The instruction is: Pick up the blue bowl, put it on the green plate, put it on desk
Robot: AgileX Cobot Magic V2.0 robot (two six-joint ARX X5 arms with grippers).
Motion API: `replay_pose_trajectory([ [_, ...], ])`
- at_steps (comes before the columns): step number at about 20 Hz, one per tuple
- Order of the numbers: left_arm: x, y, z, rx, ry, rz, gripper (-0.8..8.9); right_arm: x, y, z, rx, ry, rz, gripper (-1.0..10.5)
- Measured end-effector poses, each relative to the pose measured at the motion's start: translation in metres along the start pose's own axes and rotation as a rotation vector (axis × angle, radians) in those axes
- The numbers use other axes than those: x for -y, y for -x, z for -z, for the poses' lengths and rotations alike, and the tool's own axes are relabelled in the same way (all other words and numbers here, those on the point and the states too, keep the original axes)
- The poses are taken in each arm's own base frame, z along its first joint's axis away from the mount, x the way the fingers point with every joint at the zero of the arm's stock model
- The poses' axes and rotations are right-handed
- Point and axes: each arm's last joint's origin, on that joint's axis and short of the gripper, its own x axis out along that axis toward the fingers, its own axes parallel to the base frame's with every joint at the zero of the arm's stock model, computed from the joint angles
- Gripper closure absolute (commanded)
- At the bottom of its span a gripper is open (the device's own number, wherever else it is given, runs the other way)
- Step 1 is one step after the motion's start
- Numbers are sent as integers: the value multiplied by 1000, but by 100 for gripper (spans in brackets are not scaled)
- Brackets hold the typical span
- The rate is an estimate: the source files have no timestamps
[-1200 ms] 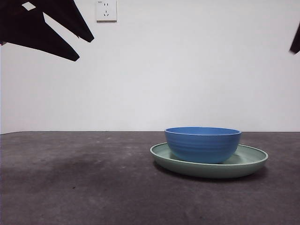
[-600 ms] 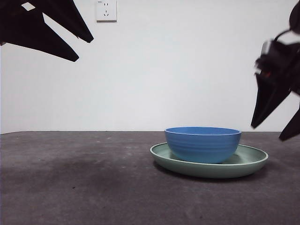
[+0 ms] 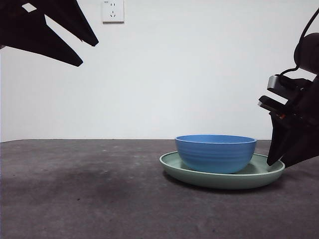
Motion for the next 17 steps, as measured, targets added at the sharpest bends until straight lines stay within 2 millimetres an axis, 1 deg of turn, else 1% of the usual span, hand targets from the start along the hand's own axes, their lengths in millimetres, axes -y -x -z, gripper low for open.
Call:
replay_pose_trajectory([
  [5,0,0,0,0,0,0,624,0,0,0,1,-9,8,935],
  [14,0,0,0,0,1,0,624,-1,1,-2,21,-46,-28,935],
  [17,0,0,0,0,1,0,624,-5,8,-4,43,-53,-56,934],
])
